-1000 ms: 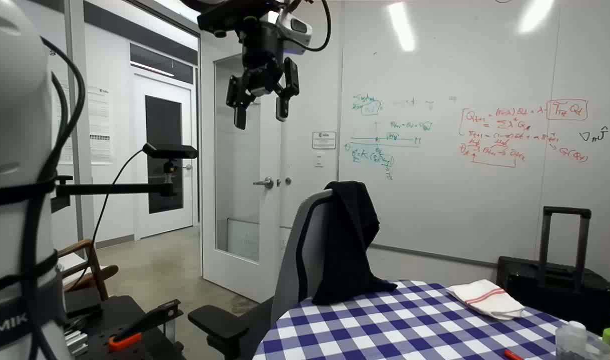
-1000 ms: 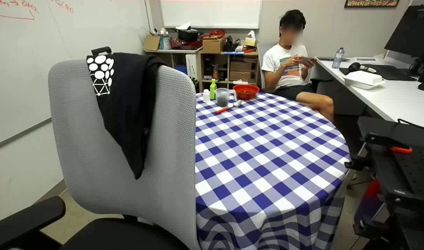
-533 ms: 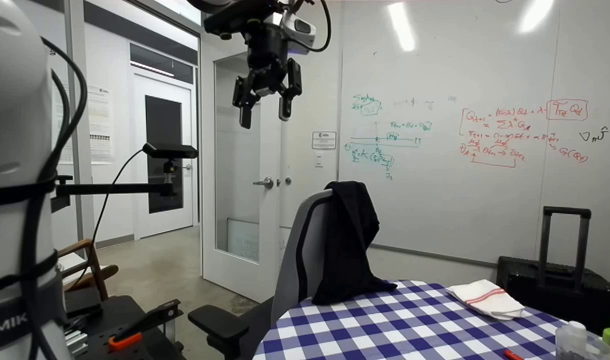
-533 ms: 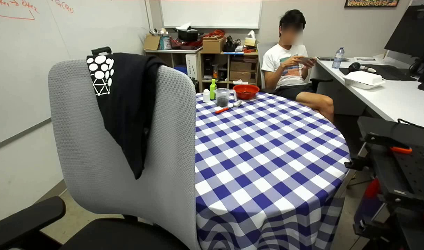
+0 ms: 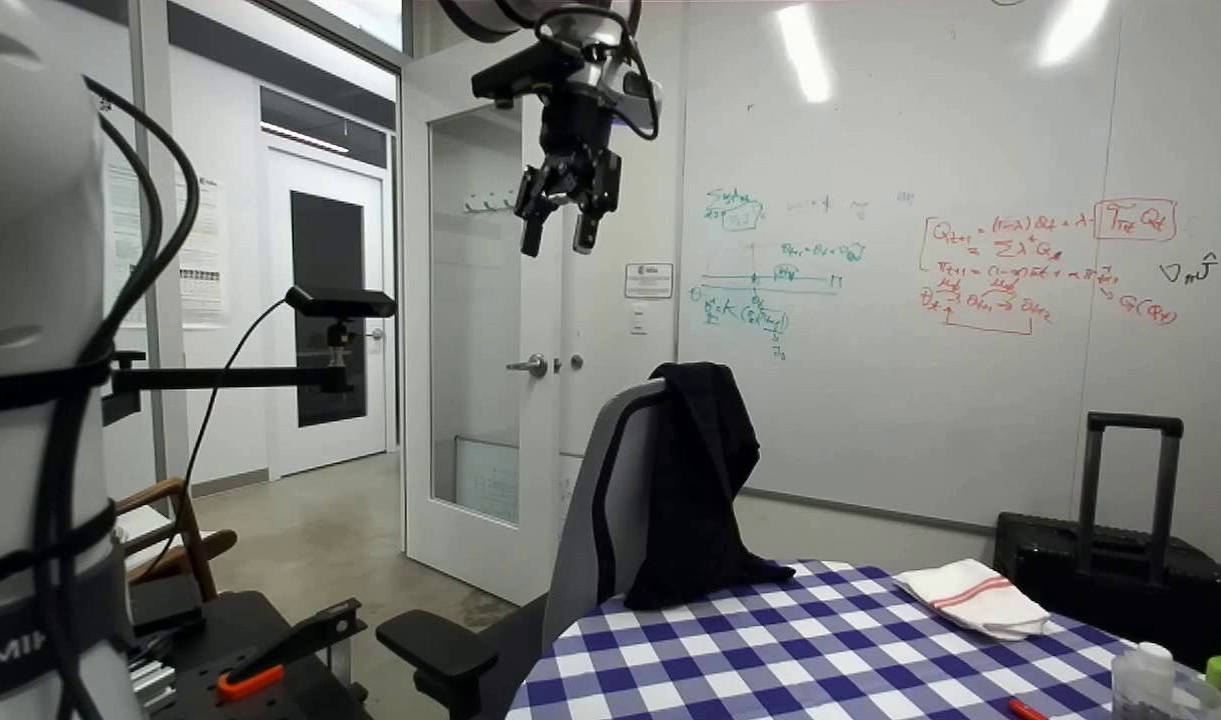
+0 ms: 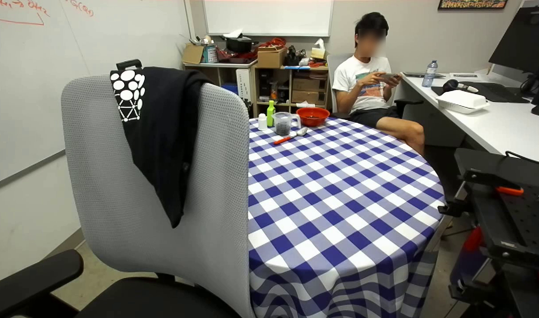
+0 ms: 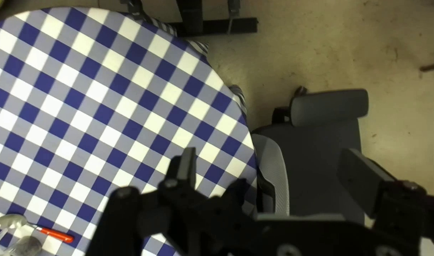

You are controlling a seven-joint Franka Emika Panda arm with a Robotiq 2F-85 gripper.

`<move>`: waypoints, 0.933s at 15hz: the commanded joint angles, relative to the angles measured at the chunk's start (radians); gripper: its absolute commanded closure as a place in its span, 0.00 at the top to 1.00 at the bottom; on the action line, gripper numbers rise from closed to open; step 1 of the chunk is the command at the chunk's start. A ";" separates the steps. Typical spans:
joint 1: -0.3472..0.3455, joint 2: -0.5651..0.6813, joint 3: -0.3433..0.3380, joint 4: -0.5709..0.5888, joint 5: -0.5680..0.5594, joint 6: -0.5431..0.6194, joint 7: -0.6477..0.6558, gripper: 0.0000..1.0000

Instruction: Pick the cloth on the back rest of the chair and put it on the table

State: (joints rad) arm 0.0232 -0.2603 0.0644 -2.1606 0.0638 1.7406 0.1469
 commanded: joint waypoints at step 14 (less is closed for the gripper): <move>0.137 0.723 -0.020 0.715 -0.030 0.309 0.696 1.00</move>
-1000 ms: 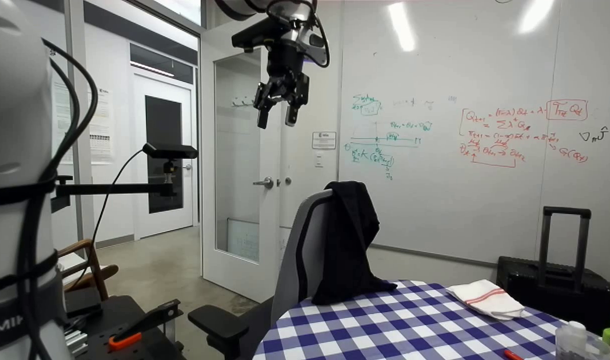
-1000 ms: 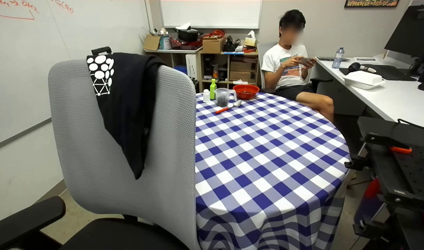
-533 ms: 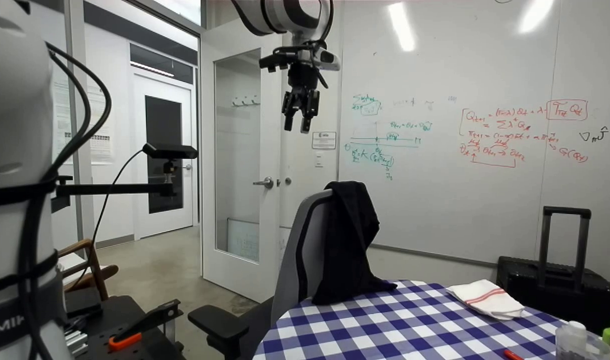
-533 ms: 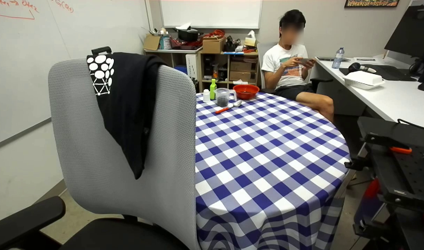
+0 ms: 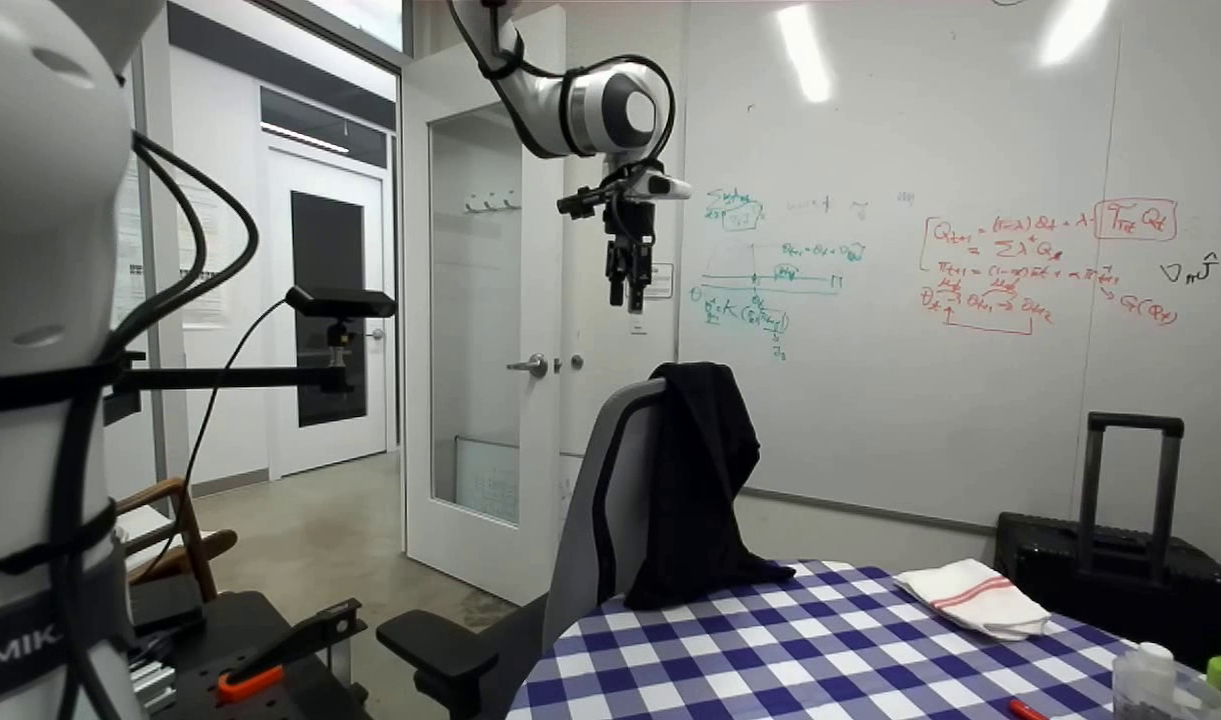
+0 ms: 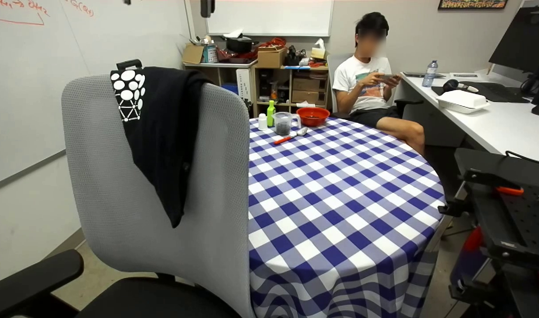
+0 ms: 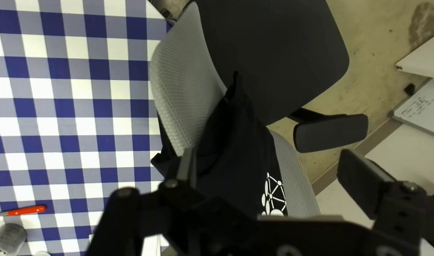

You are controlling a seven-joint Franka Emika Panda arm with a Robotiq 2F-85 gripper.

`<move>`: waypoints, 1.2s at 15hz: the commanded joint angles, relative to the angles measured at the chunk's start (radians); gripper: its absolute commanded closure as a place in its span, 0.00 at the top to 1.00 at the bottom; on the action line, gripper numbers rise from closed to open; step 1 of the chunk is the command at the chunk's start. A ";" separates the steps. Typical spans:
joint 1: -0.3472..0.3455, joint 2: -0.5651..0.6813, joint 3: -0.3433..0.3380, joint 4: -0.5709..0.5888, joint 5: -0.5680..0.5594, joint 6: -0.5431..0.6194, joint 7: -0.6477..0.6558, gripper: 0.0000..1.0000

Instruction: Pick the cloth on the back rest of the chair and put it on the table

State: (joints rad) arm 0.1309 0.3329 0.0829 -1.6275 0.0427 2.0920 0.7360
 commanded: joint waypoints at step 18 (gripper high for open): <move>-0.003 0.445 -0.096 0.516 0.105 -0.269 0.440 1.00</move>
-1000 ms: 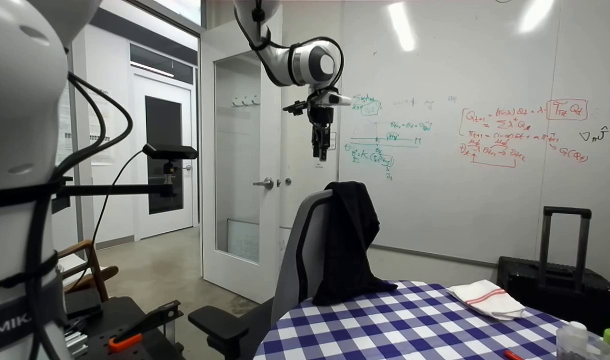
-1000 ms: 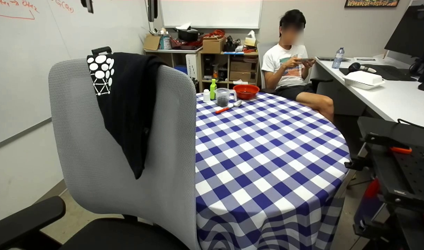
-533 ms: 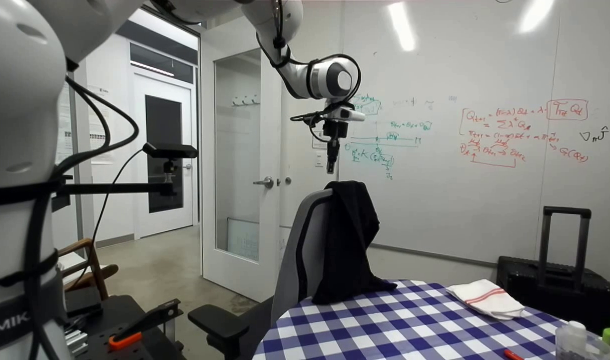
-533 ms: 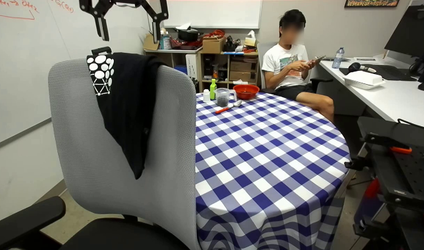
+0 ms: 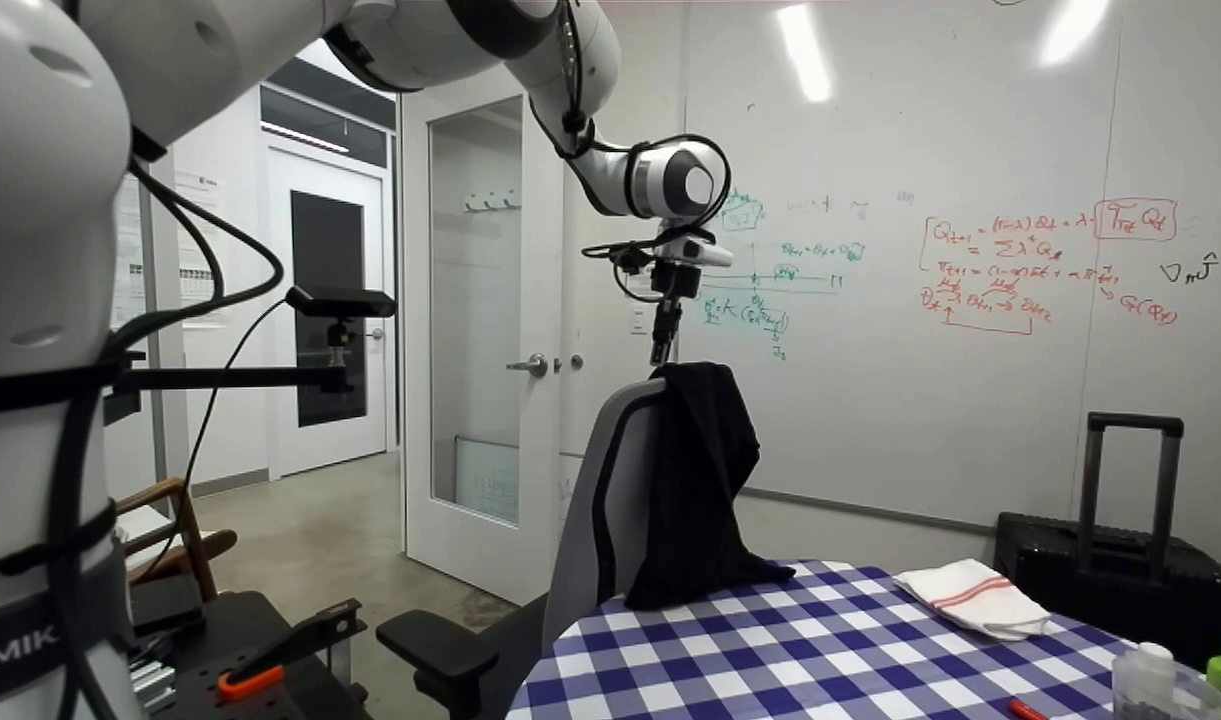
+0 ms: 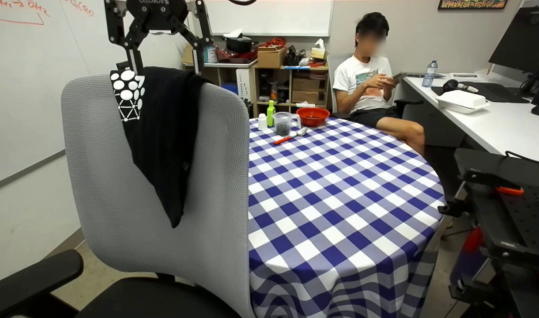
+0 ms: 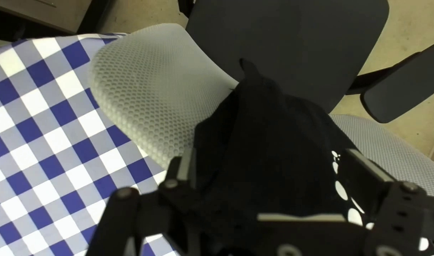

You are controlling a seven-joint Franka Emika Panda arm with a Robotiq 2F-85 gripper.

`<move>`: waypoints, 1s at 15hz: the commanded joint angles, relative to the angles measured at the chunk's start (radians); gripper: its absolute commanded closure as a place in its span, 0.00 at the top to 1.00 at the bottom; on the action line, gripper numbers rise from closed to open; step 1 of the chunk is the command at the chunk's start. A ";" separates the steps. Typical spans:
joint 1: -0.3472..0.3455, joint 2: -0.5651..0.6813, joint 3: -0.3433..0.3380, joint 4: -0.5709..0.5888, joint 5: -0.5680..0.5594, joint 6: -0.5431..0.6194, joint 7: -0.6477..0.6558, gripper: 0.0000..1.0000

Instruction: Pick the cloth on the back rest of the chair and put it on the table

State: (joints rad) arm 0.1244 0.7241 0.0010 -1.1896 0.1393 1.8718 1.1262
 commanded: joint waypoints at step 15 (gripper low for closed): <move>0.021 0.059 -0.029 0.112 -0.025 -0.048 0.118 0.00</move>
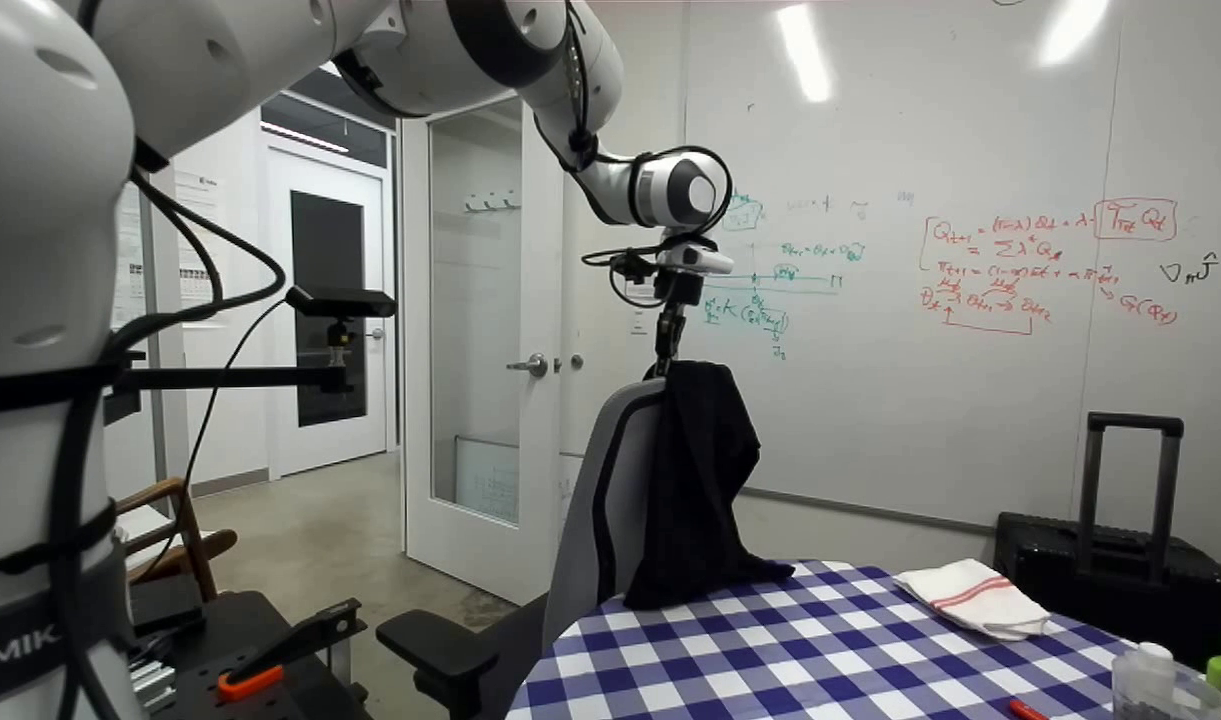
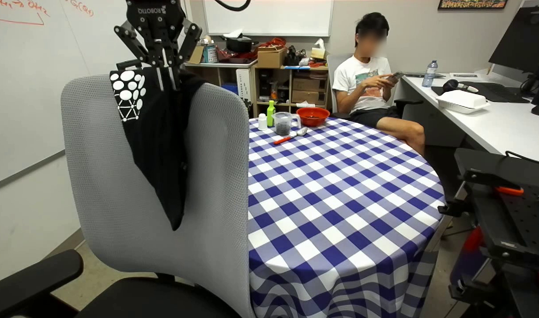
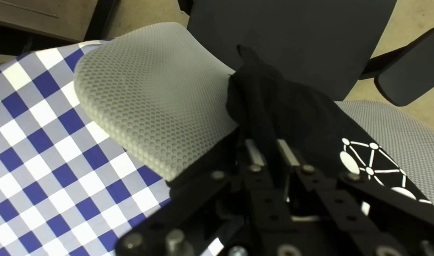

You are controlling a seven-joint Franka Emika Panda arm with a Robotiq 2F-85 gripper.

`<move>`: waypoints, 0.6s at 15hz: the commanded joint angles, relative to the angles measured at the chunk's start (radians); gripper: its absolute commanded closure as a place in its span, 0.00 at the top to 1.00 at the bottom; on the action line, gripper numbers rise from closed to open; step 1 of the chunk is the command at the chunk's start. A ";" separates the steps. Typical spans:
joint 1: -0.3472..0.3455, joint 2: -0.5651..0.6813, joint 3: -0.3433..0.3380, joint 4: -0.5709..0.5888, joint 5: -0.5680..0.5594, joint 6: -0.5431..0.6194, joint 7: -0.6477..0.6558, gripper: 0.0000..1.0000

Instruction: Pick the cloth on the back rest of the chair and put it on the table

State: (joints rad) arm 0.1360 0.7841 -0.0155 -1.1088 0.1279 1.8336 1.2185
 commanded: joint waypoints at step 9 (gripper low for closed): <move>-0.007 -0.314 -0.053 -0.100 -0.140 0.005 -0.064 0.02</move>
State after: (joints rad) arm 0.1347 0.6170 -0.0524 -1.1098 0.0256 1.8561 1.2052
